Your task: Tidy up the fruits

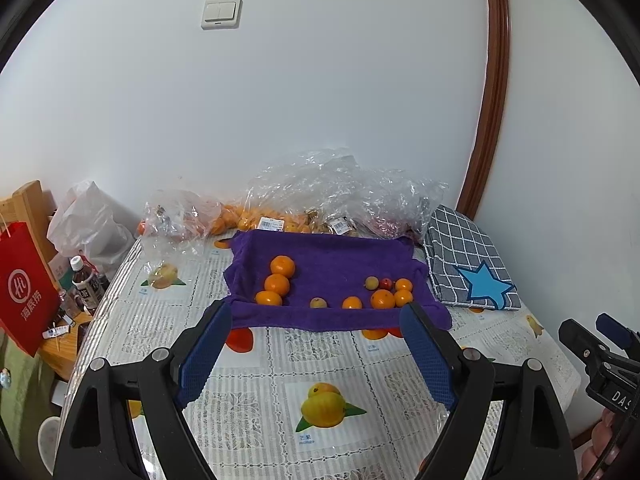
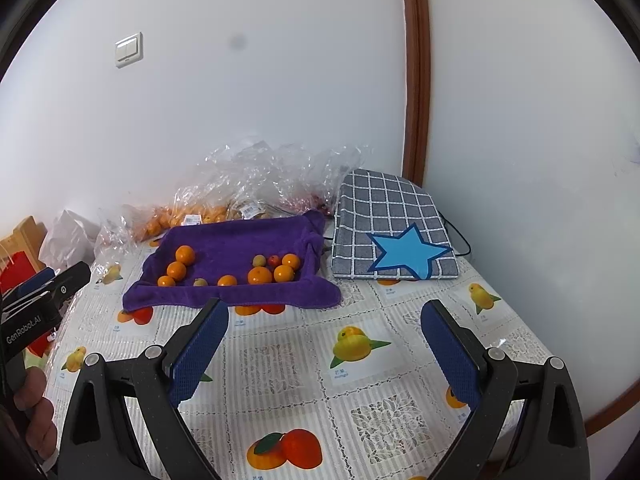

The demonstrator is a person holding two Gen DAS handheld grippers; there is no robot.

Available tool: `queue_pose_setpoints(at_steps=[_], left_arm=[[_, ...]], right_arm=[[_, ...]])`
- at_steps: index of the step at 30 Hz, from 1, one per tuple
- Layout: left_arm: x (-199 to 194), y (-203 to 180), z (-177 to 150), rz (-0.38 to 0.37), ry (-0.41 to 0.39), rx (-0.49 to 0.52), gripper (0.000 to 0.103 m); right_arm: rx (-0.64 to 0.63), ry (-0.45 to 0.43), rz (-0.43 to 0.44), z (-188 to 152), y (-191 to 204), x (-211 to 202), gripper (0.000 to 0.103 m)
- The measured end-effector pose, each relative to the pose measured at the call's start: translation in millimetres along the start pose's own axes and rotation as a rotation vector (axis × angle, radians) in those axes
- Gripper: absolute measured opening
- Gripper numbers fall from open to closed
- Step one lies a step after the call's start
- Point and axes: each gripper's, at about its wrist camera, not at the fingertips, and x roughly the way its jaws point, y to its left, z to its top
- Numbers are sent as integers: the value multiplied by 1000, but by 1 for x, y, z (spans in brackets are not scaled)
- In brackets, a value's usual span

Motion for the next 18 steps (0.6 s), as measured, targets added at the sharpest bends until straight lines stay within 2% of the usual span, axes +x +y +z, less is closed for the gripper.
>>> queue_pose_setpoints(at_steps=[18], left_arm=[[-2,2,-1,3,-1,1,86]], right_arm=[[3,2,-6,1,-3,1,96]])
